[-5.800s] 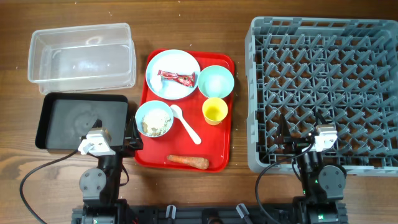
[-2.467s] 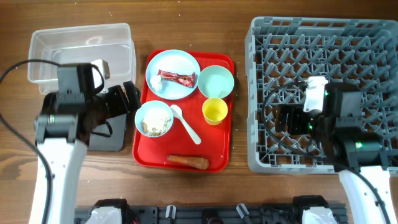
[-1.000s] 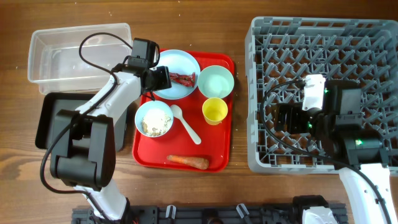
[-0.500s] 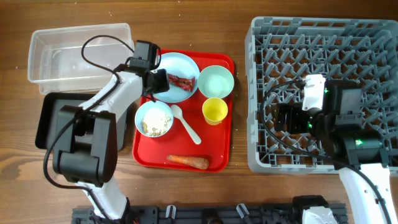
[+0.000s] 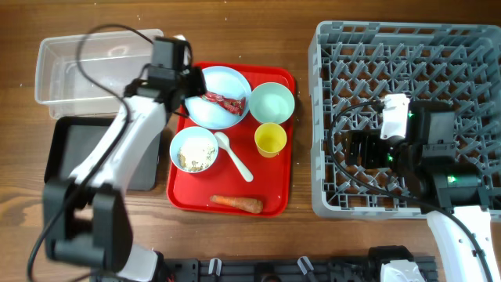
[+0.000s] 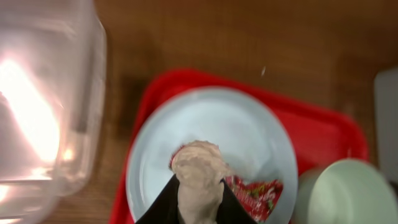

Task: Sort waste into correct bins and load items into the dishwasher rack
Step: 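Carry the tissue with the left gripper and drop it in the clear bin, then return the left gripper to the plate and grasp the red candy wrapper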

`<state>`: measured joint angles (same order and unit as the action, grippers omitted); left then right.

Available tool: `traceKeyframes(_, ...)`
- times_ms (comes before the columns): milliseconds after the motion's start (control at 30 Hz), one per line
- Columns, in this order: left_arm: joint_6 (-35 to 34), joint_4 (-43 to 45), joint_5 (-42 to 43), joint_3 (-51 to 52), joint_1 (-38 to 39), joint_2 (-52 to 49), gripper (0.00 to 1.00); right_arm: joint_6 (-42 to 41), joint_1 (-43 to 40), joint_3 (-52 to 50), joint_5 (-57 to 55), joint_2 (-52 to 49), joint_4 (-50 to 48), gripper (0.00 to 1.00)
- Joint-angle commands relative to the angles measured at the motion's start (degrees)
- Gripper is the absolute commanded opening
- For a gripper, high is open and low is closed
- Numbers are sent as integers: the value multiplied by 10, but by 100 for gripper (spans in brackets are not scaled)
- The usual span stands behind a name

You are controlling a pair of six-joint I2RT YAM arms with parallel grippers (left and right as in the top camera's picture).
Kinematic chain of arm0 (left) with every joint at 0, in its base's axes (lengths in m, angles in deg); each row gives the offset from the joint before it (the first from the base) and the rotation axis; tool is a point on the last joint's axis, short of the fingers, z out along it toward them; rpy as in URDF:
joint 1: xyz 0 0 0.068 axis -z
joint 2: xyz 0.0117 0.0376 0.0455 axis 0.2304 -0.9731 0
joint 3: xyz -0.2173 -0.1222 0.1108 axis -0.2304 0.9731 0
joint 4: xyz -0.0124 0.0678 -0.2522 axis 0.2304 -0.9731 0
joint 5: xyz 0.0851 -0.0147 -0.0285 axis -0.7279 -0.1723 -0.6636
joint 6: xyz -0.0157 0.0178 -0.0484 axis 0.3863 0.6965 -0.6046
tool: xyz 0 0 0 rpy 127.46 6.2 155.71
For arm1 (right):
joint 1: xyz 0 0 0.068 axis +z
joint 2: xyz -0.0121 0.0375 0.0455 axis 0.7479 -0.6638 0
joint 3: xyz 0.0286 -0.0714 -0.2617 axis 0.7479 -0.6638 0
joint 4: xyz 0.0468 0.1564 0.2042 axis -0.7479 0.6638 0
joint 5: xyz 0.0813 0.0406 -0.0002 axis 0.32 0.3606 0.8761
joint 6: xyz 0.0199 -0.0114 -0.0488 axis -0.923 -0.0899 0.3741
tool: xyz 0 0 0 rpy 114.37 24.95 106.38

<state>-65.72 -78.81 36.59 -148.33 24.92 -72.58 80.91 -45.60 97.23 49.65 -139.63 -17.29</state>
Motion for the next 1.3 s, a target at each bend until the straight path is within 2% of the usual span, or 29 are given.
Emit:
traceKeyframes(0, 2, 31, -71, -19, -40, 65, 18, 10, 2, 15, 11, 0, 0, 100)
traceKeyframes(133, 1, 51, -81, -19, -104, 58, 22, 10, 2, 15, 12, 0, 1, 100)
traceKeyframes(167, 1, 59, -81, -18, -117, 54, 35, 10, 2, 15, 11, -1, 1, 100)
traceKeyframes(200, 1, 66, -81, -18, -130, 51, 69, 10, 2, 15, 12, -1, 1, 100)
traceKeyframes(233, 1, 70, -81, -18, -137, 51, 81, 10, 2, 15, 11, 0, 1, 100)
traceKeyframes(500, 1, 69, -59, -18, -139, 52, 80, 10, 2, 16, 12, -1, 1, 100)
traceKeyframes(733, -2, 48, 105, -18, -118, 51, 74, 10, 2, 15, 12, -1, 1, 100)
traceKeyframes(800, -2, 37, 106, -18, -98, 48, 75, 10, 2, 15, 12, -1, 1, 100)
traceKeyframes(900, -9, 24, 105, -18, -56, 32, 89, 10, 2, 15, 12, -1, 1, 100)
traceKeyframes(1000, -73, 22, 103, -18, -16, -3, 85, 10, 2, 15, 12, -1, 1, 100)
traceKeyframes(1067, -143, 22, 103, -18, 5, -34, 79, 10, 2, 15, 12, -1, 1, 100)
traceKeyframes(1167, -240, 24, 99, -18, 27, -78, 78, 10, 2, 15, 12, -1, 1, 100)
traceKeyframes(1267, -273, 43, 98, -18, 41, -113, 79, 10, 2, 15, 12, -1, 1, 100)
